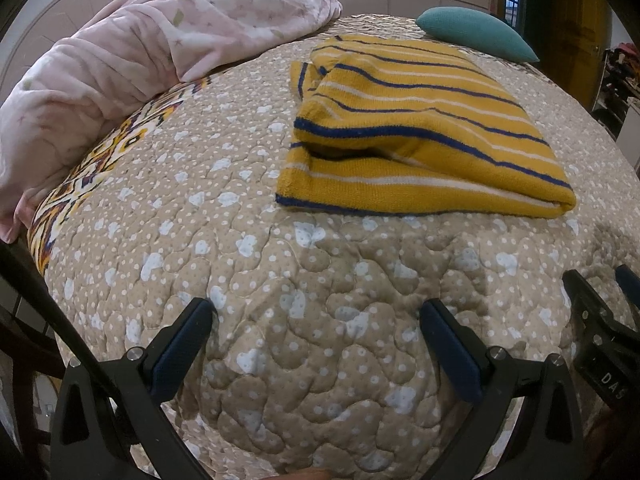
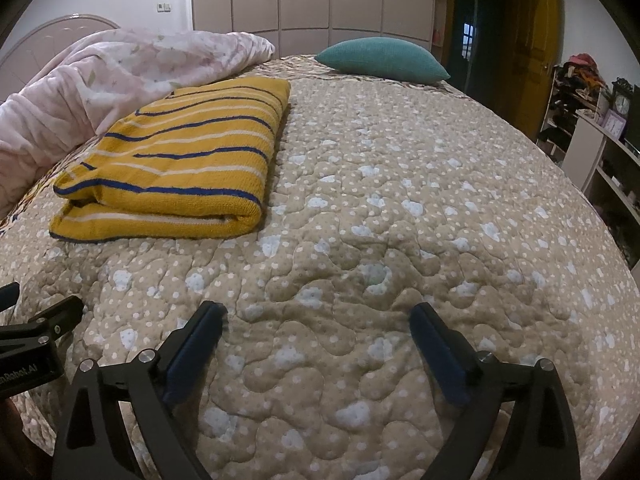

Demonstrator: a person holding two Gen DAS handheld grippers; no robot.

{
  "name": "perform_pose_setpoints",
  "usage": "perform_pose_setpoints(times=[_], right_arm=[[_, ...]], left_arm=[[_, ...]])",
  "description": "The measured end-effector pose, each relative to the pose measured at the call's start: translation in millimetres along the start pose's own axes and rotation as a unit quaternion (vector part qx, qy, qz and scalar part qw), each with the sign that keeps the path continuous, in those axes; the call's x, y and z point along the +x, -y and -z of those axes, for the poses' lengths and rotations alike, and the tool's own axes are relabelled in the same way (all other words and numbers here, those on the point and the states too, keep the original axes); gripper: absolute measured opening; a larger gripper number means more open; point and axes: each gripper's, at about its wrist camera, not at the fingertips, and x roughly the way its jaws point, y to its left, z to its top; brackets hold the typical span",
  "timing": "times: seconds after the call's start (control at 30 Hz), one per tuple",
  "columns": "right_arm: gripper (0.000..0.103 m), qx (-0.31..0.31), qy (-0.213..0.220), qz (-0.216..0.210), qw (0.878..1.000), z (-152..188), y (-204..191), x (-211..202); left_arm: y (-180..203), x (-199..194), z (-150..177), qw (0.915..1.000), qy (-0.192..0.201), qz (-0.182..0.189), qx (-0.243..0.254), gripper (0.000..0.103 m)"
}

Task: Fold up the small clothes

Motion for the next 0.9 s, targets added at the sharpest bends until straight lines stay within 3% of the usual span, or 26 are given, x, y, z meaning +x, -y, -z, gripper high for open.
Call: perform_pose_setpoints(times=[0.9], right_arm=[[0.098,0.0,0.002,0.001,1.0,1.8,-0.5,-0.6]], left_arm=[[1.7,0.1,1.0,1.0,0.004,0.0,0.001,0.103]])
